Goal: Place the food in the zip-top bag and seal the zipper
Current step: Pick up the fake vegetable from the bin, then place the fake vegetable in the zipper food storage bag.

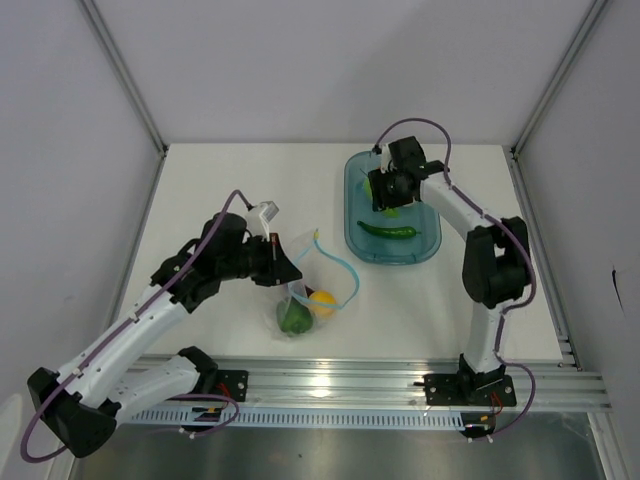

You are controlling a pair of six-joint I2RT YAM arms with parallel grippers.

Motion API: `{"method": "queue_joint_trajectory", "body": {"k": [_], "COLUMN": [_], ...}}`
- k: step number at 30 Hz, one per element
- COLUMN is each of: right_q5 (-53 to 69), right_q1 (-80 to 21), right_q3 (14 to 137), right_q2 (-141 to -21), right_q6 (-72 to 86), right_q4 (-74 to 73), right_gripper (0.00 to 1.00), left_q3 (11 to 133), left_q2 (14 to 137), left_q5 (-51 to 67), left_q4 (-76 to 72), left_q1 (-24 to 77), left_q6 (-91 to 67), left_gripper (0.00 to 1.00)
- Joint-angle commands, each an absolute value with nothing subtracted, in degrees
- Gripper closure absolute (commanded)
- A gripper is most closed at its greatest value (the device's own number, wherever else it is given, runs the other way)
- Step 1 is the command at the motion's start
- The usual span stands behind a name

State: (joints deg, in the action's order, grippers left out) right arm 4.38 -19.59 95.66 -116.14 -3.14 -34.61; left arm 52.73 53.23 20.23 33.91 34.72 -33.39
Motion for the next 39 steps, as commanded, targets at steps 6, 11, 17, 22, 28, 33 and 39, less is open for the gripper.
{"method": "queue_joint_trajectory", "body": {"k": [6, 11, 17, 22, 28, 33, 39], "right_q5": [18.36, 21.01, 31.09, 28.92, 32.08, 33.31, 33.75], "right_q1": [-28.54, -35.76, -39.02, -39.55, -41.04, -42.01, -42.63], "right_q3": [90.36, 87.89, 82.1, 79.99, 78.31, 81.9, 84.72], "right_q2": [-93.88, -87.72, -79.55, -77.35, -79.18, -83.4, -89.63], "right_q6": [9.12, 10.72, 12.57, 10.72, 9.76, 8.35, 8.7], "right_q4": [-38.57, -44.72, -48.67, -56.15, -58.97, -60.99, -62.05], "right_gripper": [0.94, 0.94, 0.93, 0.91, 0.91, 0.91, 0.91], "left_q3": [55.02, 55.37, 55.63, 55.37, 55.02, 54.67, 54.14], "left_q2": [55.98, 57.04, 58.18, 57.83, 57.83, 56.6, 56.69], "left_q5": [18.21, 16.53, 15.74, 13.89, 14.59, 15.73, 17.22], "left_q4": [30.59, 30.23, 30.32, 30.23, 30.15, 30.15, 30.15], "left_q1": [34.28, 34.37, 34.37, 34.36, 34.37, 34.45, 34.98], "left_q6": [-31.38, -29.97, -28.92, -28.3, -28.47, -28.74, -29.0], "left_gripper": [0.99, 0.99, 0.99, 0.99, 0.99, 0.99, 1.0]}}
